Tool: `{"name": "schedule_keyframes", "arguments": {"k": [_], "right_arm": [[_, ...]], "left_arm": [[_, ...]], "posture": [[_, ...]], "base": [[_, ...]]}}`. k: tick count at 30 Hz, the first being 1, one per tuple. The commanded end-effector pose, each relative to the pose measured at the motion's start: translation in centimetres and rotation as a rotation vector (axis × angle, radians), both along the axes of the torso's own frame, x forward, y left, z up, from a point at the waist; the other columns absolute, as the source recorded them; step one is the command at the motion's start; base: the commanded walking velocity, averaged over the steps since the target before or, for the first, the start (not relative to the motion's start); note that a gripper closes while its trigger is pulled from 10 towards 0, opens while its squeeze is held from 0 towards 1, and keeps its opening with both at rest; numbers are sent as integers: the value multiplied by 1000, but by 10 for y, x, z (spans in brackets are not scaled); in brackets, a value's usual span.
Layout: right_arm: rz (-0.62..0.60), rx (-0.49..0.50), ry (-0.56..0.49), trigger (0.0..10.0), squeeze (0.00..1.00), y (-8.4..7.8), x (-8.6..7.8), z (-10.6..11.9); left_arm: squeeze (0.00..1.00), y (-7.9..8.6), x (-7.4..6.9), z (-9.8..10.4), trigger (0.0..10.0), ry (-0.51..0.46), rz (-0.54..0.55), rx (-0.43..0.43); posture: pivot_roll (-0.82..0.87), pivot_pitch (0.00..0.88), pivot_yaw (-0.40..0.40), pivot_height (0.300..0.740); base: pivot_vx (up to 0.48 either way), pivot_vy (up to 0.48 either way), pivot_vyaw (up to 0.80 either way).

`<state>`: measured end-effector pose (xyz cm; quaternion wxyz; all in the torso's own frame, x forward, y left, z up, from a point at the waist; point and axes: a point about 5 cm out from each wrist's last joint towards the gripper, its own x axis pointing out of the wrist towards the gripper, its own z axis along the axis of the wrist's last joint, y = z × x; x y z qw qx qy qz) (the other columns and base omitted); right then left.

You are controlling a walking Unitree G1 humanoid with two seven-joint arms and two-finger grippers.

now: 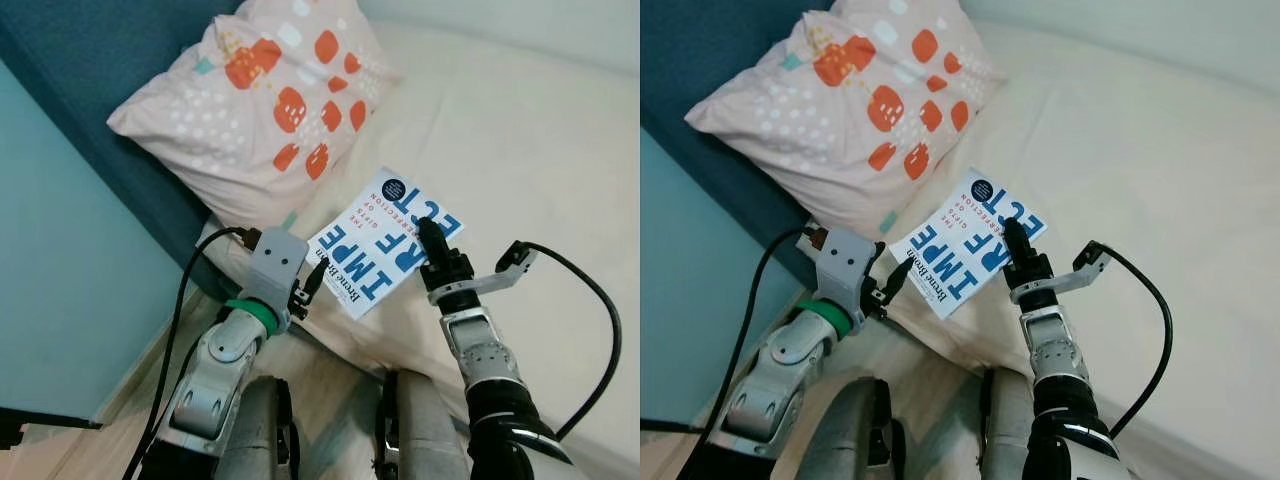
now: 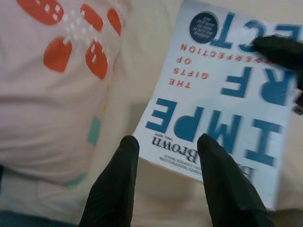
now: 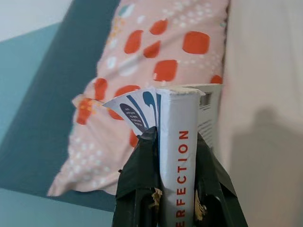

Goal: Clean up the room

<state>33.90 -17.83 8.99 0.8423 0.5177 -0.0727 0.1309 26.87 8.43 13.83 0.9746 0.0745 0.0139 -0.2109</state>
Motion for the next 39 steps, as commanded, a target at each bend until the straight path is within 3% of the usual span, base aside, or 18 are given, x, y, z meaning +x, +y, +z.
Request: {"name": "schedule_keyframes", "arguments": {"k": [1,5,11,16,18,19,20,22,23,24,25,28,35,37,38,39], "right_arm": [[-24,-14,11,10000,0,-4,2,-1],[-40,-41,12,10000,0,-9,6,3],[-131,-161,73,10000,0,-33,11,7],[-132,-242,192,10000,0,-43,5,-8],[-132,-242,192,10000,0,-43,5,-8],[-160,-320,268,10000,55,-52,2,-15],[-169,-348,288,10000,239,-55,1,-16],[-174,-364,297,10000,239,-57,1,-16],[-190,-376,305,10000,416,-61,1,-15],[-201,-382,309,10000,416,-63,1,-14],[-224,-406,309,10000,1000,-68,2,-11],[-266,-486,303,10000,1000,-78,4,-3],[-280,-537,298,10000,1000,-81,6,2],[-310,-604,286,10000,1000,-85,10,11],[-330,-647,284,10000,498,-87,12,16],[-330,-647,284,10000,498,-87,12,16]], "left_arm": [[0,-1,-10,-1,10000,41,-13,-5],[0,-1,-16,3,10000,45,-14,-12],[0,4,-30,9,10000,64,-7,-18],[0,6,-39,8,10000,92,2,-13],[0,6,-39,8,10000,92,2,-13],[0,5,-41,9,10000,104,5,-17],[0,4,-42,9,10000,109,6,-19],[0,3,-42,10,10000,113,6,-19],[0,3,-42,10,10000,117,5,-19],[0,2,-42,10,10000,119,5,-18],[0,2,-42,10,10000,121,4,-18],[0,3,-41,11,10000,124,5,-14],[0,4,-42,11,10000,129,7,-11],[0,4,-44,11,10000,135,8,-8],[0,4,-44,10,10000,139,7,-6],[0,4,-44,10,10000,139,7,-6]], "posture": [[138,279,146,630],[159,302,153,630],[197,341,167,630],[205,359,162,630],[205,359,162,630],[199,356,159,630],[195,355,159,630],[195,355,159,630],[190,351,159,630],[190,351,159,630],[188,347,159,630],[188,341,159,630],[190,340,161,630],[191,341,164,630],[190,341,165,630],[190,341,165,630]], "base": [[0,0,0],[0,0,0],[0,0,0],[0,0,0],[0,0,0],[0,0,0],[0,0,0],[0,0,0],[0,0,0],[0,0,0],[0,0,0],[0,0,0],[0,0,0],[0,0,0],[0,0,0],[0,0,0]]}}
